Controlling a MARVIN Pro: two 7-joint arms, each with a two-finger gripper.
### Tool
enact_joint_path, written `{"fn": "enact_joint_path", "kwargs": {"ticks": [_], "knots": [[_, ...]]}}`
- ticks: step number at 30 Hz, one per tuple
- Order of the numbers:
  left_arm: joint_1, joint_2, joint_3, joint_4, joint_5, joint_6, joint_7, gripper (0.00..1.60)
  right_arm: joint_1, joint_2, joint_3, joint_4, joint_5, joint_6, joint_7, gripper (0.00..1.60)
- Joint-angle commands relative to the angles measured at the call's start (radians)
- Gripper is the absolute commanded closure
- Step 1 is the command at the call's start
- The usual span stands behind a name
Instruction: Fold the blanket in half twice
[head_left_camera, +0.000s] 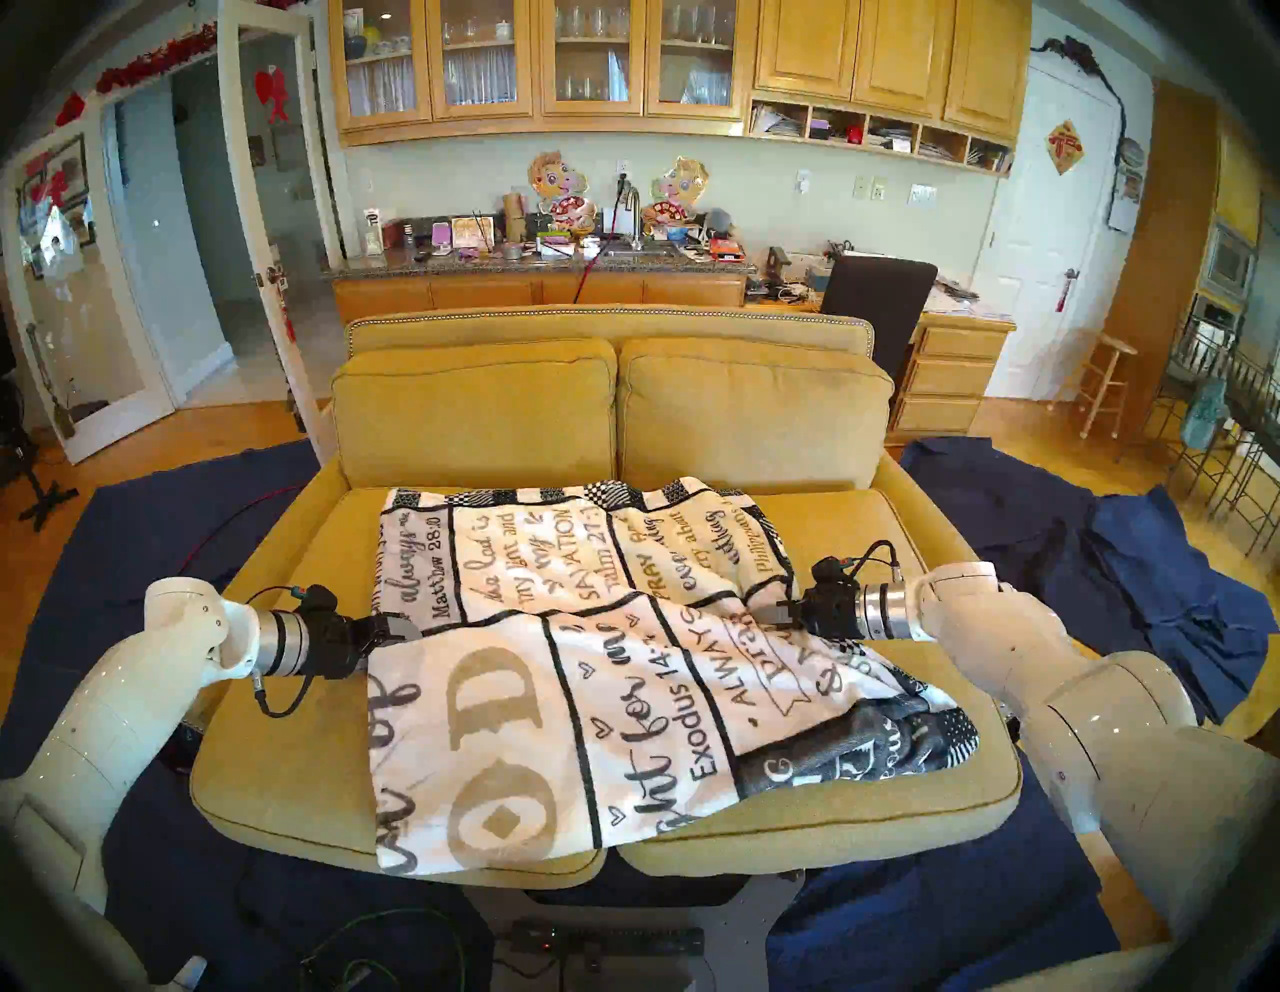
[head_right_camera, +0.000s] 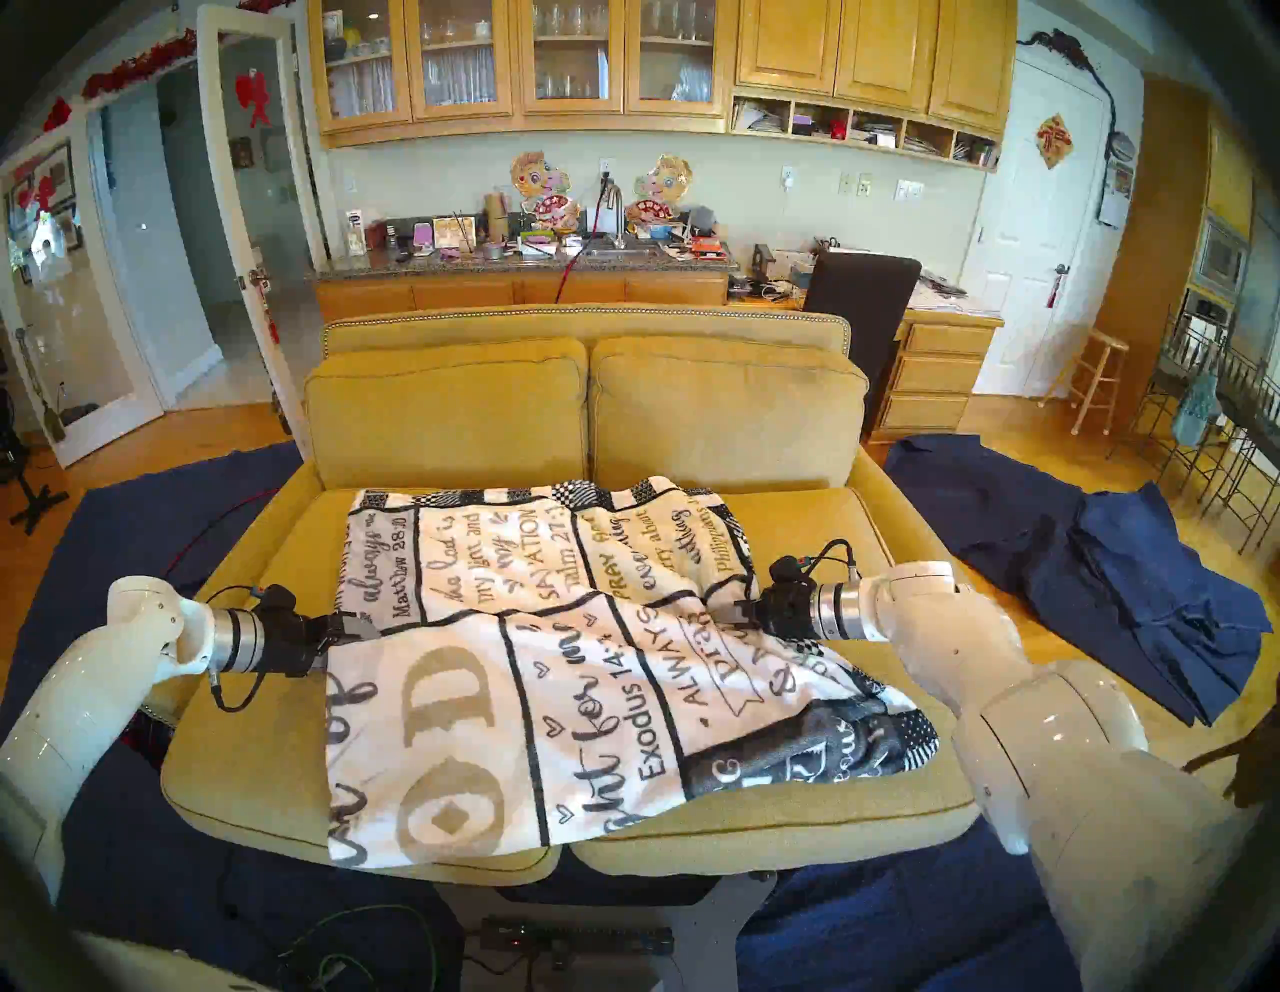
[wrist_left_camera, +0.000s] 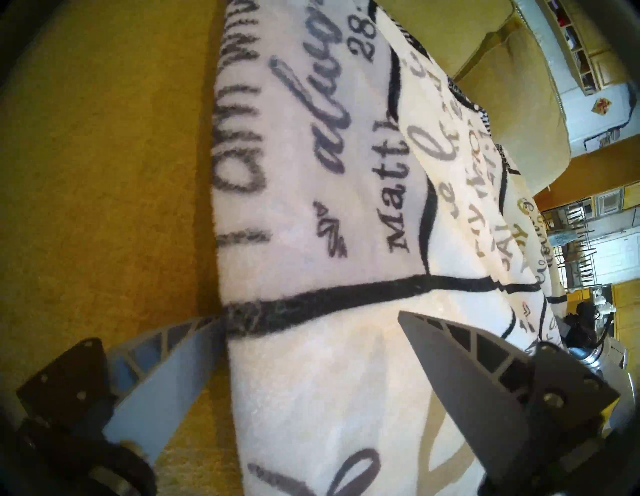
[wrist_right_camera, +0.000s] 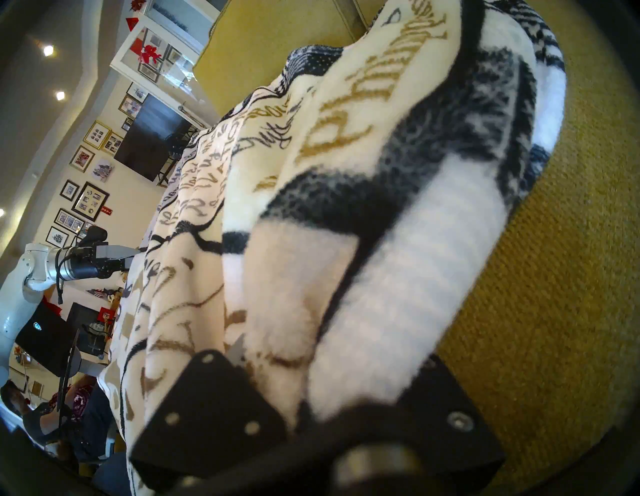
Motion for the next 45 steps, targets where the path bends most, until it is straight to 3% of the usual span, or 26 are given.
{"fn": "enact_joint_path", "kwargs": {"ticks": [1,16,35,45], "knots": [[-0.050,-0.010,-0.008,-0.006,-0.014,-0.006,-0.067,0.00,0.020,0.000,0.002,-0.016,0.003,-0.001,0.017,1.60],[-0.053,-0.028,0.035,0.015,0.032,-0.037,-0.113,0.00,0.020,0.000,0.001,-0.017,0.002,-0.001,0.019,1.60],[-0.094,-0.090,0.035,0.023,0.110,-0.163,-0.021,0.00,0.020,-0.001,0.002,-0.016,0.003,-0.001,0.017,1.60],[-0.143,-0.075,0.028,0.022,0.130,-0.146,-0.014,0.00,0.020,-0.001,0.003,-0.016,0.003,-0.001,0.015,1.60]]}}
